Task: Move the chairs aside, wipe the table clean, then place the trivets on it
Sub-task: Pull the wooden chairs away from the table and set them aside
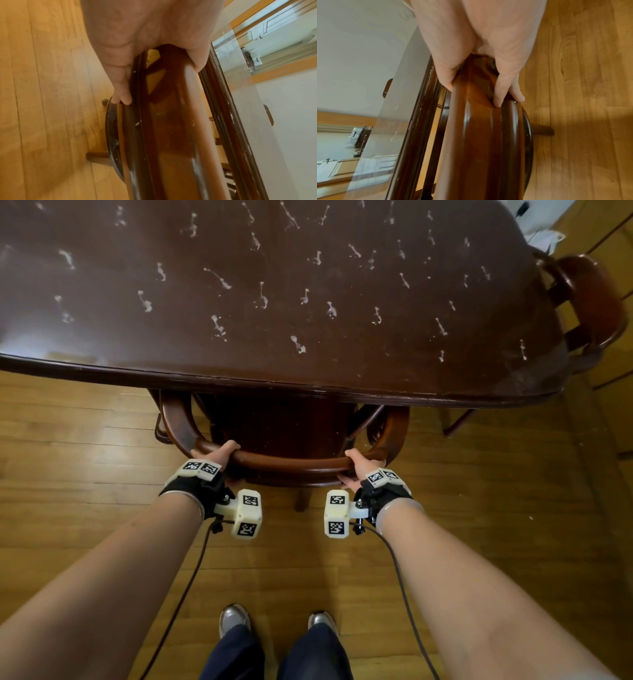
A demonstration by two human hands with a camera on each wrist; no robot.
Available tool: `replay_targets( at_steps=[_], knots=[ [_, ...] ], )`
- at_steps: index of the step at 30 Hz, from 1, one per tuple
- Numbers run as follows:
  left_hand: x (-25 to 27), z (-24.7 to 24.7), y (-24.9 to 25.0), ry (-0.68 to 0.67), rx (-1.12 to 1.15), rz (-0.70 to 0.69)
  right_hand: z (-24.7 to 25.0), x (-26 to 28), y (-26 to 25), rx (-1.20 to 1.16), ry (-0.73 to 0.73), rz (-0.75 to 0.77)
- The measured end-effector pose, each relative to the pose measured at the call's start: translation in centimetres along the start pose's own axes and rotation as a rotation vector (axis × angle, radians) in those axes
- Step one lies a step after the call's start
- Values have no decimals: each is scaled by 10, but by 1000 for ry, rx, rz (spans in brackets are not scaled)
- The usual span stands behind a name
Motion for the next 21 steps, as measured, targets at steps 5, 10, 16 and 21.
replay_targets(
  at_steps=[5,10,16,21],
  knots=[
    [77,-18,-7,-64,99,31,20,-7,-11,51,6,10],
    [75,-17,-8,-23,84,41,19,-9,-11,-73,4,-6],
    [59,-7,-1,-10,-28,-3,7,-3,0,-138,4,-44],
    [-7,-8,-10,-5,-32,-61,7,-1,0,-138,16,-33]
  ],
)
Point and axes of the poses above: each hand's wrist, its own x-axis away from the middle knuckle, its own z-axis out of the back of the hand, y = z × x, the point moved 8 cm from there along -x, towards the middle knuckle, and after that the axes turned 13 degrees about x, right-handed, at the moved point
